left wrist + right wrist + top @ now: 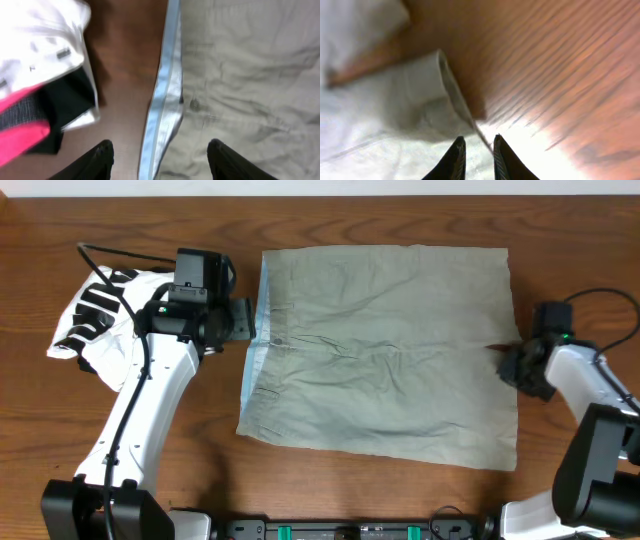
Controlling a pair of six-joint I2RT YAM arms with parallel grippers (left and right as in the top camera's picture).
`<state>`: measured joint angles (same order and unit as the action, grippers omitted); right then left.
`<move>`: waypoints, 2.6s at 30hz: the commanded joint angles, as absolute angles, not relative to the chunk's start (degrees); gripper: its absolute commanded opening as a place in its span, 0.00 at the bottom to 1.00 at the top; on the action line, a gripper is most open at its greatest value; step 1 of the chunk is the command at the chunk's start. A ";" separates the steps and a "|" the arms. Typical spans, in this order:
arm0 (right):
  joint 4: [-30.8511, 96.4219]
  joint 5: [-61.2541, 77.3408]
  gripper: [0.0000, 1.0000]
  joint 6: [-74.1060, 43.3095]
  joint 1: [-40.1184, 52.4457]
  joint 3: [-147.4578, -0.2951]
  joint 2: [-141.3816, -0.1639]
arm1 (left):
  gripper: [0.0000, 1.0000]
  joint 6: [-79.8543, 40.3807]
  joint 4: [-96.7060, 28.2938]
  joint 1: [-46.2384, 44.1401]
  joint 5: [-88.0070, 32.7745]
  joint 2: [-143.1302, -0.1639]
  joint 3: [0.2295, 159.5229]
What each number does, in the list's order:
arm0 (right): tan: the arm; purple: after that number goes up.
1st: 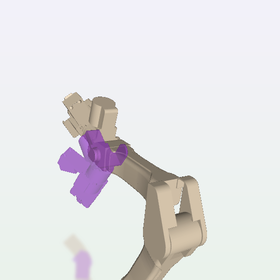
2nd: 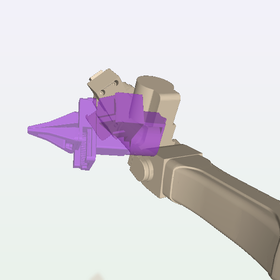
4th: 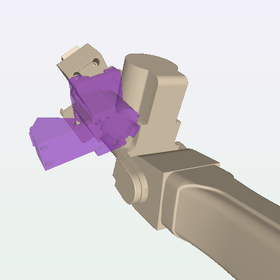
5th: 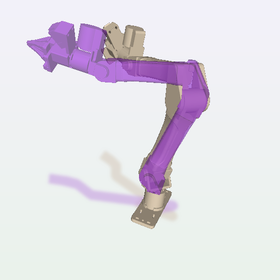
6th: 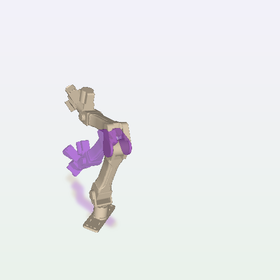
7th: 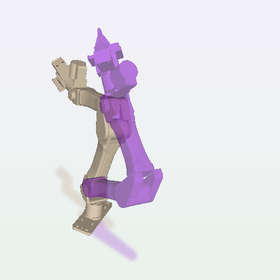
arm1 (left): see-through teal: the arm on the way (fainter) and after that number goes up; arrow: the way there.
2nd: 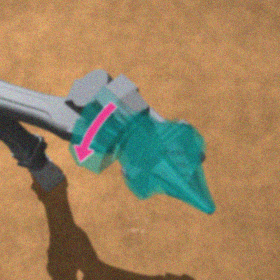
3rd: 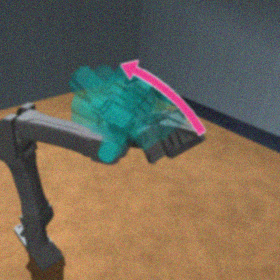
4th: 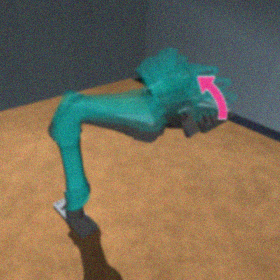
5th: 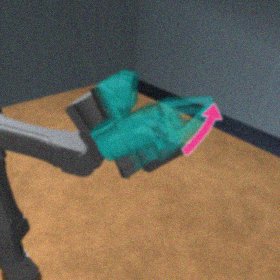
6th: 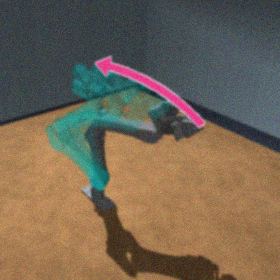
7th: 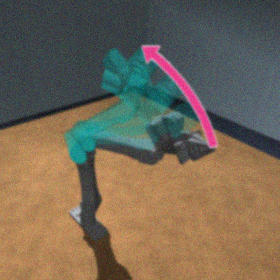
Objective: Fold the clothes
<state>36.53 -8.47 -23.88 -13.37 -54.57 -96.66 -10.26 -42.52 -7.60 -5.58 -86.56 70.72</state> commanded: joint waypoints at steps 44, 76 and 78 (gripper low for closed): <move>68.84 23.79 0.45 -3.70 -15.31 -62.78 -83.79 | 0.65 -30.15 -36.84 -7.46 -11.55 -85.60 38.65; 63.79 5.37 0.60 -32.49 -15.42 -43.00 -83.79 | 0.06 -29.21 -40.14 -7.42 -11.16 -85.60 39.44; 63.53 2.24 0.65 -36.07 -15.49 -41.69 -83.79 | 0.07 -29.21 -40.14 -7.42 -11.16 -85.58 39.44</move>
<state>63.57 7.73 -28.01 -15.27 -43.38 -84.49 -29.80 -39.83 -7.60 -11.79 -85.38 39.07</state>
